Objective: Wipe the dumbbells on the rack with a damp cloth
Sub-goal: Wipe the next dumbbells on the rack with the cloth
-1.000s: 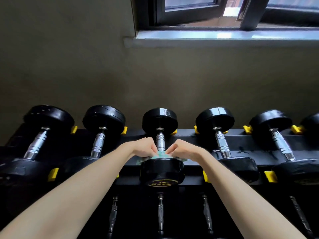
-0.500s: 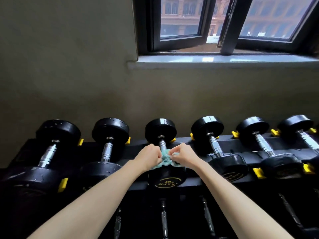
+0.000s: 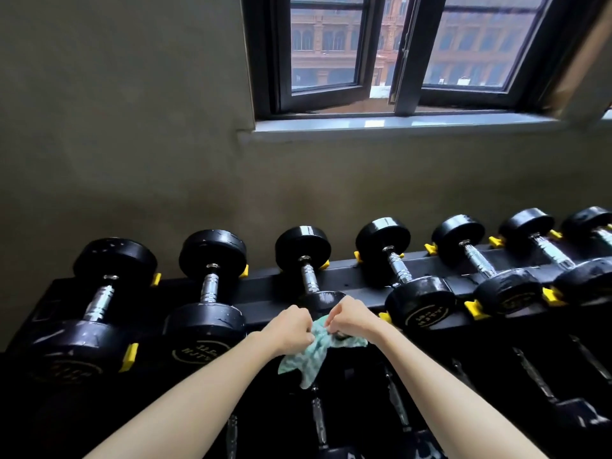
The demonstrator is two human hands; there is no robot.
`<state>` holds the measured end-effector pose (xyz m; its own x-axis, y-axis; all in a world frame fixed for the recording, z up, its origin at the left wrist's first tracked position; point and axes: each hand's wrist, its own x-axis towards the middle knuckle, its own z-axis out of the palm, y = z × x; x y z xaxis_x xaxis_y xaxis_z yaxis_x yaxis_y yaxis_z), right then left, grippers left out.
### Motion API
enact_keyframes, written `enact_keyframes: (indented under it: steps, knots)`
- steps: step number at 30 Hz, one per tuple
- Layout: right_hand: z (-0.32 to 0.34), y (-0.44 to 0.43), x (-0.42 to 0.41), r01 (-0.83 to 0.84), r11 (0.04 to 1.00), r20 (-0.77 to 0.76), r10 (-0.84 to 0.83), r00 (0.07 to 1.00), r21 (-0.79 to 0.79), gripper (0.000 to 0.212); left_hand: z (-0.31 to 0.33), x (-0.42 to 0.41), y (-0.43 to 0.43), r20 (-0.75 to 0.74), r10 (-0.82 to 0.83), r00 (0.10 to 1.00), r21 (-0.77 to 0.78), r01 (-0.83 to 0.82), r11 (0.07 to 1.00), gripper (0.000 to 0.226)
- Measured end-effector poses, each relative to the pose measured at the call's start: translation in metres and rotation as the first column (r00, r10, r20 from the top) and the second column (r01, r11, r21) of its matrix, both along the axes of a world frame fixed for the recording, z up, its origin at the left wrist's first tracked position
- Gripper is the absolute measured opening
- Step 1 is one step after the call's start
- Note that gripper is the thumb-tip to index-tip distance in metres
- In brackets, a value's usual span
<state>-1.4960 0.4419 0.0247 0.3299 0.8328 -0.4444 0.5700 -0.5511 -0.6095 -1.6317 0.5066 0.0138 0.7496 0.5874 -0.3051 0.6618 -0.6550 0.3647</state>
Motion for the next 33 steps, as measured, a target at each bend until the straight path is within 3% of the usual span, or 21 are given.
enact_keyframes:
  steps: [3, 5, 7, 10, 13, 17, 19, 21, 23, 25, 30, 33]
  knots:
    - [0.011, -0.005, 0.005, 0.181, 0.978, -0.236, -0.153, 0.960, 0.101, 0.014, 0.021, -0.001, 0.007, 0.116, 0.251, 0.961, -0.157, -0.232, 0.960, 0.027]
    - [0.024, -0.006, 0.007, 0.308, 0.941, -0.488, -0.206, 0.848, 0.139, 0.016, 0.041, 0.000, 0.017, 0.235, 0.387, 0.892, -0.283, -0.318, 0.905, 0.023]
    - [0.037, -0.003, 0.009, 0.406, 0.900, -0.675, -0.201, 0.710, 0.158, 0.015, 0.061, 0.003, 0.025, 0.322, 0.468, 0.823, -0.390, -0.335, 0.858, 0.022]
    - [0.054, 0.005, 0.014, 0.489, 0.845, -0.779, -0.152, 0.608, 0.217, 0.019, 0.089, 0.007, 0.031, 0.386, 0.514, 0.766, -0.576, -0.236, 0.783, 0.024]
    - [0.062, 0.011, 0.018, 0.507, 0.836, -0.793, -0.158, 0.588, 0.209, 0.039, 0.107, 0.005, 0.036, 0.413, 0.533, 0.739, -0.619, -0.202, 0.759, 0.008]
    - [0.066, 0.012, 0.029, 0.225, 0.963, -0.730, -0.047, 0.682, 0.148, 0.049, 0.102, 0.006, 0.048, 0.488, 0.442, 0.753, -0.494, -0.179, 0.851, 0.039]
    - [0.067, 0.020, 0.035, 0.145, 0.977, -0.602, -0.023, 0.799, 0.156, 0.035, 0.101, 0.010, 0.053, 0.502, 0.363, 0.785, -0.321, -0.220, 0.921, 0.037]
    - [0.068, 0.031, 0.042, 0.092, 0.977, -0.380, -0.013, 0.925, 0.191, 0.024, 0.103, 0.013, 0.057, 0.482, 0.296, 0.825, -0.130, -0.266, 0.955, 0.029]
    - [0.071, 0.040, 0.049, 0.028, 0.972, -0.232, 0.028, 0.972, 0.234, 0.016, 0.105, 0.019, 0.063, 0.469, 0.276, 0.839, -0.045, -0.290, 0.956, 0.020]
    - [0.073, 0.046, 0.056, -0.010, 0.958, -0.236, 0.081, 0.969, 0.287, 0.017, 0.107, 0.024, 0.070, 0.458, 0.303, 0.836, -0.070, -0.306, 0.949, 0.016]
    - [0.067, 0.059, 0.086, -0.052, 0.961, -0.558, 0.201, 0.805, 0.272, 0.049, 0.105, 0.032, 0.088, 0.522, 0.420, 0.742, -0.342, -0.270, 0.900, 0.026]
    - [0.059, 0.071, 0.092, -0.026, 0.952, -0.439, 0.164, 0.883, 0.304, 0.032, 0.096, 0.040, 0.099, 0.511, 0.389, 0.766, -0.293, -0.270, 0.917, 0.021]
